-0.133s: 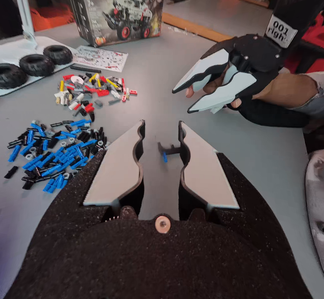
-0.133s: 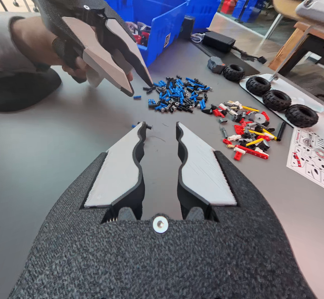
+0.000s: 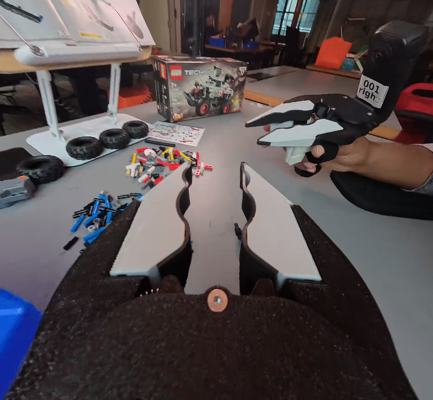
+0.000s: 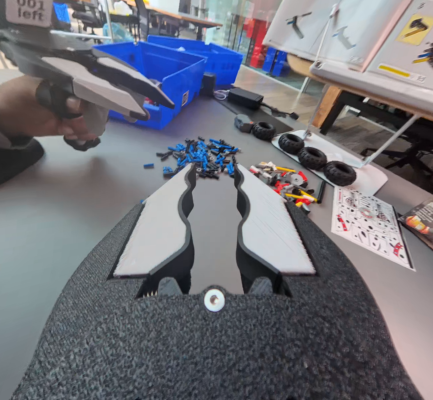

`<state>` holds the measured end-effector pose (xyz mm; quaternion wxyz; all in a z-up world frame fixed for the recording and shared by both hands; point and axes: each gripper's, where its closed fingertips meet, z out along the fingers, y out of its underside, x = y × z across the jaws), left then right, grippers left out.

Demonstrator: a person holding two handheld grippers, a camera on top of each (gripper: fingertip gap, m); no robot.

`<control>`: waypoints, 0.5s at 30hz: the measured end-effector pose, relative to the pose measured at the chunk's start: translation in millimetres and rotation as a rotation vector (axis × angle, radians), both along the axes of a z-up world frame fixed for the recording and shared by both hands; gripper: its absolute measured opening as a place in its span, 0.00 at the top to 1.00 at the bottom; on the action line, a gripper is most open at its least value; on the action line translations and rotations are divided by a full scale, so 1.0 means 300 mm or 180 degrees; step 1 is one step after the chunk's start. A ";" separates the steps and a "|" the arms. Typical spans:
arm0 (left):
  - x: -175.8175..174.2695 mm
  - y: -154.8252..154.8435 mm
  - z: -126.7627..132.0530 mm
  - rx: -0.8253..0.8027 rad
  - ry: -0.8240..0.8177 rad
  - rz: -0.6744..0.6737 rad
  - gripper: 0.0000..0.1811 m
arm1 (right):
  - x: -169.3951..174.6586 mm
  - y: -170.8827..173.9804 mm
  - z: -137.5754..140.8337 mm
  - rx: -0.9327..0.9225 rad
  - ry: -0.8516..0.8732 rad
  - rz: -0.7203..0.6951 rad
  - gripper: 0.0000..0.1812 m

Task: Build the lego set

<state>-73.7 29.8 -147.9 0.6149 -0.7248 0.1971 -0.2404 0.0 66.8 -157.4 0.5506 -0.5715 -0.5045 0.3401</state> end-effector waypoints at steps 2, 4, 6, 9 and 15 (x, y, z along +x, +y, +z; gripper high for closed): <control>-0.054 0.017 0.031 0.0219 -0.0083 0.0252 0.81 | 0.005 0.078 0.066 0.0098 0.0207 -0.0225 0.84; -0.113 0.037 0.031 0.0266 -0.0129 0.0519 0.84 | -0.002 0.167 0.134 0.0351 0.0297 -0.0472 0.85; -0.152 0.051 0.019 0.0229 -0.0200 0.0660 0.87 | -0.036 0.246 0.216 0.0543 0.0434 -0.0581 0.87; -0.166 0.062 0.001 0.0121 -0.0288 0.0683 0.89 | -0.112 0.385 0.334 0.0605 0.0684 -0.0667 0.91; -0.135 0.053 -0.010 0.0197 -0.0057 0.0648 0.92 | -0.295 0.683 0.495 0.0733 0.0818 -0.0870 0.98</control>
